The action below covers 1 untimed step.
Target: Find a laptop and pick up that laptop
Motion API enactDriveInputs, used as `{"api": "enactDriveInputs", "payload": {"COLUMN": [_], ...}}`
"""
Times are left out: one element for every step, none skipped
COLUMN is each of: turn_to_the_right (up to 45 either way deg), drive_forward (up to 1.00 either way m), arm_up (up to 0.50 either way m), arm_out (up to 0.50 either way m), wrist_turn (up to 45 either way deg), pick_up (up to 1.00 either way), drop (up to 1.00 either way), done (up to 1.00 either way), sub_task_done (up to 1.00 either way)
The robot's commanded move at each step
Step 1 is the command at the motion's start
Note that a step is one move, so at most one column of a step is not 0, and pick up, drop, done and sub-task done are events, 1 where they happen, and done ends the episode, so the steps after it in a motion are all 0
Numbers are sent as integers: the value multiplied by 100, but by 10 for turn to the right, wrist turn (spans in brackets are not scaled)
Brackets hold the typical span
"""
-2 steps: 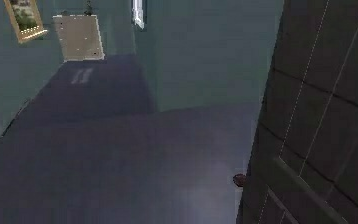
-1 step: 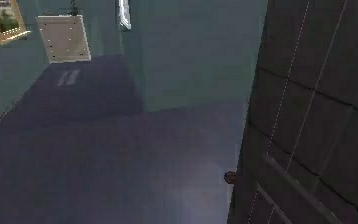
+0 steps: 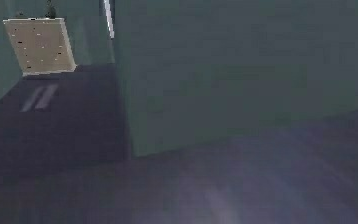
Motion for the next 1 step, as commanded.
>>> {"api": "enactDriveInputs", "payload": {"turn_to_the_right": [0], "drive_forward": [70], "arm_up": [0], "arm_out": [0], "wrist_turn": [0], "pick_up": [0], "drop": [0], "done": [0], "sub_task_done": [0]}}
